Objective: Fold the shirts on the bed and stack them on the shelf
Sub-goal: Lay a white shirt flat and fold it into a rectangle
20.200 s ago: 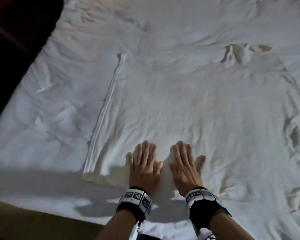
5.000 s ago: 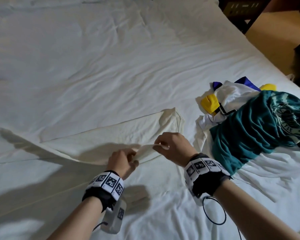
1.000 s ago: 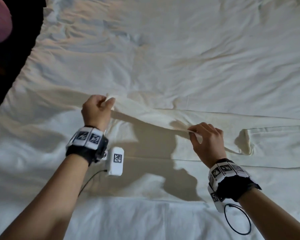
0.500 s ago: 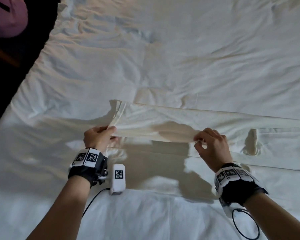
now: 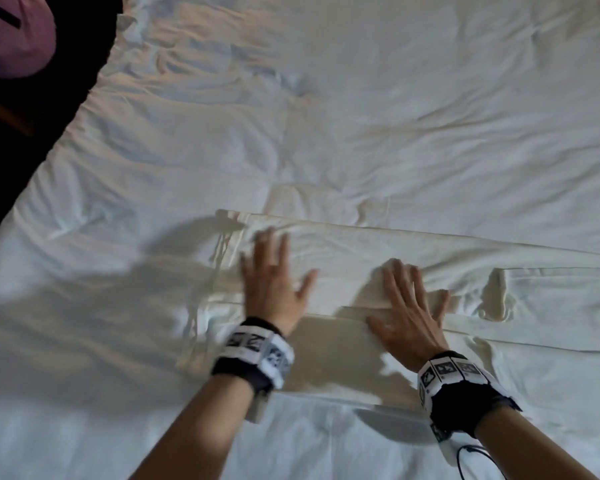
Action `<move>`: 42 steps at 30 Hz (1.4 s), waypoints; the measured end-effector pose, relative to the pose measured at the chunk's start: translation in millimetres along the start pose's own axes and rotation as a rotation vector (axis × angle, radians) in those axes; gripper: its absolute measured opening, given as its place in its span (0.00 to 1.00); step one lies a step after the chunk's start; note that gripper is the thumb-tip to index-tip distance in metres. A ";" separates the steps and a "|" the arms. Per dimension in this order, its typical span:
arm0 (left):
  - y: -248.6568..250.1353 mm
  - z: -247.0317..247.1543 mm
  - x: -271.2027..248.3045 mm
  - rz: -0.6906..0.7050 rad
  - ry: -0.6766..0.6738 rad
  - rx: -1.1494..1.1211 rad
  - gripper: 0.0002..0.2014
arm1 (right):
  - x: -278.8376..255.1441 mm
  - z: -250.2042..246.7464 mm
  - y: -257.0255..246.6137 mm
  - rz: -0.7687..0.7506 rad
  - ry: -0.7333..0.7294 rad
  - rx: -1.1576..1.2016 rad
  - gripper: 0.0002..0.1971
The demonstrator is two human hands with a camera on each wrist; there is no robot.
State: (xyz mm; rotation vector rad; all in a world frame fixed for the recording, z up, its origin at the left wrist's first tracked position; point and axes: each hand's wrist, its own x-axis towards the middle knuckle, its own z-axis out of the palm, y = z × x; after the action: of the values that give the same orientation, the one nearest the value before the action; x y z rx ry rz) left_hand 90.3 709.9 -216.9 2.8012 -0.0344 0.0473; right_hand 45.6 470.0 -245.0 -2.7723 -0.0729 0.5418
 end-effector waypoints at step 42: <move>263.6 126.6 -42.4 0.617 -0.385 0.039 0.38 | -76.7 -71.4 249.6 0.300 0.301 -0.043 0.35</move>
State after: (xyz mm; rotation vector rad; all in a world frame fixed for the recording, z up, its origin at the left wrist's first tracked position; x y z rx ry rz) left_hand 43.8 420.0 -250.0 2.6805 -0.9870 -0.3439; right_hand -1.3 203.7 -233.2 -2.8897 0.4082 0.1854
